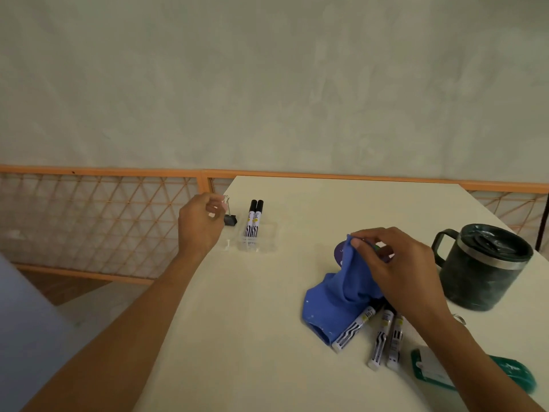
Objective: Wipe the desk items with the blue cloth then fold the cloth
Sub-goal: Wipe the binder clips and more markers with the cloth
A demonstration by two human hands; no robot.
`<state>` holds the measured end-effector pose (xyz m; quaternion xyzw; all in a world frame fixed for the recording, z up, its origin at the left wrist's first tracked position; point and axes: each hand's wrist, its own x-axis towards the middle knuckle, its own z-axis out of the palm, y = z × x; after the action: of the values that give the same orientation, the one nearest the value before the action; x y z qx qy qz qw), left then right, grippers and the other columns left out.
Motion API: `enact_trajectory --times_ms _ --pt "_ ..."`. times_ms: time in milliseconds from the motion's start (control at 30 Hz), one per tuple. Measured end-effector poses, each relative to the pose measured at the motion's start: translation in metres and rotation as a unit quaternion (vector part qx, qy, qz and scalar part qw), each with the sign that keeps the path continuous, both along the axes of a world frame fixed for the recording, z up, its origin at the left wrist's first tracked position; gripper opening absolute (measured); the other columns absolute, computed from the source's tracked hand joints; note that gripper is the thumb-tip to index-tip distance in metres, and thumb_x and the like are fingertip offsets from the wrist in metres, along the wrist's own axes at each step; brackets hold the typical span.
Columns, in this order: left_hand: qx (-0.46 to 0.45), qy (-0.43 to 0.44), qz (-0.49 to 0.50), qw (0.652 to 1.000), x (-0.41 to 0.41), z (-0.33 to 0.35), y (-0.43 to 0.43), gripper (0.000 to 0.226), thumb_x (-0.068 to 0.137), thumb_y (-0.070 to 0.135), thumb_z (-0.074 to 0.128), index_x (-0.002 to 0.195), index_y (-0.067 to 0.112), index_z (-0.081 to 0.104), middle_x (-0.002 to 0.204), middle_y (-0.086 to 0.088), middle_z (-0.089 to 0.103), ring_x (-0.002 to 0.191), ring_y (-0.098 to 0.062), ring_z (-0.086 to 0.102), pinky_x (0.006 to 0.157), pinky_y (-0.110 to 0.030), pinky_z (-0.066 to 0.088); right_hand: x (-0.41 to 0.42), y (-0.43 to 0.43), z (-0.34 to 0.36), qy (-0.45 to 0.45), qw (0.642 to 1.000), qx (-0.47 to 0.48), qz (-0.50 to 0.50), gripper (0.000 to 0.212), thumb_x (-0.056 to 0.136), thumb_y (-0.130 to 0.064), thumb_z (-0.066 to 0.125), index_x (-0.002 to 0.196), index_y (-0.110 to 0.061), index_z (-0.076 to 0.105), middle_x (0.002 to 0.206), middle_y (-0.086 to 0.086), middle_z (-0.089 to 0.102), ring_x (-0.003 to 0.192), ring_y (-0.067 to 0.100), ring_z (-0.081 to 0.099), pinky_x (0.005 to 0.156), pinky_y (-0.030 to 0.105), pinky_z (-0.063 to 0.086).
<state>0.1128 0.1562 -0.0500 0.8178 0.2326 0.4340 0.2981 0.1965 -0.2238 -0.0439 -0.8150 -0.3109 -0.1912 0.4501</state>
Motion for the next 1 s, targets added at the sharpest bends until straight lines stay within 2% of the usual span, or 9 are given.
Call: enact_trajectory --times_ms 133,267,367,467,567,700,767,867,1000 --pt "-0.043 -0.012 -0.08 0.996 -0.018 -0.008 -0.054 0.019 0.096 0.006 0.075 0.108 0.019 0.081 0.1 0.012 0.077 0.084 0.0 0.067 0.071 -0.007 0.049 0.004 -0.01 0.009 0.114 0.992 0.048 0.017 0.011 0.097 -0.038 0.076 0.108 -0.04 0.077 0.103 -0.025 0.075 0.09 -0.004 0.072 0.075 0.017 0.058" --pt "-0.049 -0.015 -0.138 0.989 -0.029 -0.011 -0.106 0.012 0.099 0.019 0.077 0.11 0.022 0.081 0.101 0.011 0.078 0.089 -0.008 0.069 0.071 -0.009 0.047 0.007 -0.019 0.015 0.147 0.984 0.092 0.045 0.011 0.098 -0.028 0.077 0.108 -0.032 0.077 0.102 -0.018 0.078 0.088 0.001 0.075 0.072 0.02 0.062" --pt "-0.055 -0.012 -0.198 0.979 -0.033 -0.008 -0.143 0.012 0.1 0.022 0.077 0.111 0.024 0.081 0.1 0.011 0.078 0.09 -0.01 0.07 0.071 -0.013 0.05 0.011 -0.026 0.018 0.165 0.974 0.141 0.063 0.013 0.099 -0.017 0.076 0.11 -0.024 0.075 0.104 -0.012 0.078 0.084 0.014 0.079 0.073 0.031 0.066" --pt "-0.038 0.001 -0.252 0.967 -0.033 -0.01 -0.172 0.012 0.099 0.026 0.078 0.111 0.027 0.08 0.1 0.012 0.077 0.094 -0.014 0.071 0.072 -0.019 0.053 0.018 -0.033 0.017 0.208 0.952 0.185 0.128 0.02 0.103 -0.011 0.069 0.121 -0.021 0.069 0.122 -0.01 0.073 0.104 0.018 0.077 0.089 0.042 0.065" --pt "0.022 0.017 -0.282 0.959 -0.032 -0.022 -0.181 0.012 0.099 0.029 0.078 0.111 0.029 0.079 0.101 0.015 0.075 0.093 -0.016 0.071 0.071 -0.025 0.053 0.022 -0.041 0.014 0.197 0.955 0.082 0.207 0.036 0.109 -0.008 0.058 0.138 -0.028 0.064 0.146 -0.018 0.062 0.13 0.005 0.065 0.104 0.038 0.057" --pt "0.038 0.037 -0.271 0.961 -0.033 -0.034 -0.168 0.013 0.099 0.029 0.078 0.111 0.032 0.078 0.097 0.016 0.074 0.09 -0.016 0.07 0.071 -0.03 0.054 0.03 -0.068 0.031 0.126 0.981 -0.09 0.118 0.02 0.101 -0.022 0.073 0.114 -0.035 0.077 0.115 -0.026 0.076 0.1 -0.001 0.074 0.094 0.032 0.06" --pt "0.032 0.038 -0.267 0.962 -0.032 -0.035 -0.165 0.013 0.098 0.029 0.079 0.111 0.032 0.078 0.097 0.016 0.074 0.09 -0.017 0.069 0.072 -0.03 0.053 0.033 -0.085 0.039 0.148 0.961 -0.187 0.141 0.023 0.092 -0.028 0.083 0.112 -0.037 0.077 0.109 -0.024 0.077 0.095 0.002 0.074 0.089 0.033 0.062" --pt "0.02 0.039 -0.285 0.957 -0.03 -0.035 -0.165 0.019 0.097 0.027 0.081 0.115 0.032 0.077 0.101 0.013 0.075 0.093 -0.019 0.071 0.075 -0.033 0.055 0.029 -0.098 0.04 0.239 0.905 -0.297 0.189 0.048 0.08 -0.03 0.094 0.122 -0.039 0.072 0.115 -0.022 0.073 0.106 0.0 0.069 0.094 0.029 0.061" --pt "0.022 0.048 -0.304 0.951 -0.028 -0.038 -0.163 0.023 0.096 0.024 0.082 0.116 0.032 0.076 0.103 0.011 0.075 0.095 -0.021 0.071 0.081 -0.037 0.058 0.029 -0.1 0.031 0.231 0.87 -0.4 0.174 0.073 0.072 -0.042 0.097 0.134 -0.05 0.059 0.128 -0.026 0.053 0.116 -0.007 0.057 0.101 0.024 0.055"
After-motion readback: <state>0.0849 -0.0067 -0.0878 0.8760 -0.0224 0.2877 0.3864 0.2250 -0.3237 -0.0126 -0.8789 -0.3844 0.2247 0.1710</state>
